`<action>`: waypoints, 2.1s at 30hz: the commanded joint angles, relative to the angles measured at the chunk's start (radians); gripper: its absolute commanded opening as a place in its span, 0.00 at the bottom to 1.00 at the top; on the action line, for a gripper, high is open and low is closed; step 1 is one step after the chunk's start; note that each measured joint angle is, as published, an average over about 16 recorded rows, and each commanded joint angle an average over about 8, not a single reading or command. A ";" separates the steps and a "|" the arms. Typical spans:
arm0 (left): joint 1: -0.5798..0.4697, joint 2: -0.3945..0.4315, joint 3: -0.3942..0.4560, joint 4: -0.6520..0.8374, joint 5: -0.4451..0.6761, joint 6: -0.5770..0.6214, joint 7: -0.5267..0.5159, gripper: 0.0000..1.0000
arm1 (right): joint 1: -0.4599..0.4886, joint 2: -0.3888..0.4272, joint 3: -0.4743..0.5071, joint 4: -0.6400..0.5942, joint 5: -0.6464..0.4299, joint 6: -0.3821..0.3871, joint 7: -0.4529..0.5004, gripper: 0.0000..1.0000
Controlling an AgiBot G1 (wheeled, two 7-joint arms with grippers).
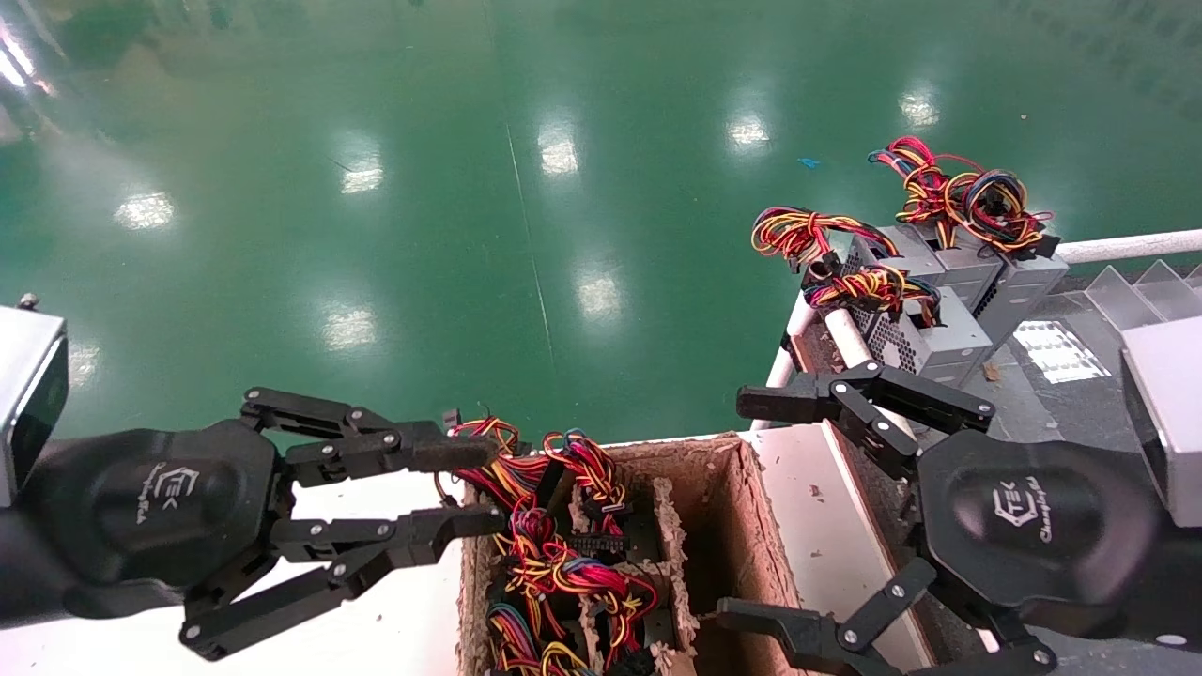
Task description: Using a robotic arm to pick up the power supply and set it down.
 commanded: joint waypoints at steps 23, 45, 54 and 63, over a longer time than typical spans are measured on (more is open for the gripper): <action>0.000 0.000 0.001 0.001 0.000 0.000 0.000 1.00 | 0.006 -0.021 -0.059 0.006 -0.113 0.016 0.011 1.00; -0.001 0.000 0.002 0.001 -0.001 0.000 0.001 1.00 | 0.096 -0.228 -0.310 -0.133 -0.470 -0.029 0.054 0.00; -0.001 -0.001 0.002 0.001 -0.001 0.000 0.001 1.00 | 0.110 -0.281 -0.339 -0.184 -0.520 -0.009 0.035 0.00; -0.001 -0.001 0.003 0.001 -0.002 0.000 0.001 1.00 | 0.114 -0.309 -0.348 -0.220 -0.533 0.002 0.024 0.00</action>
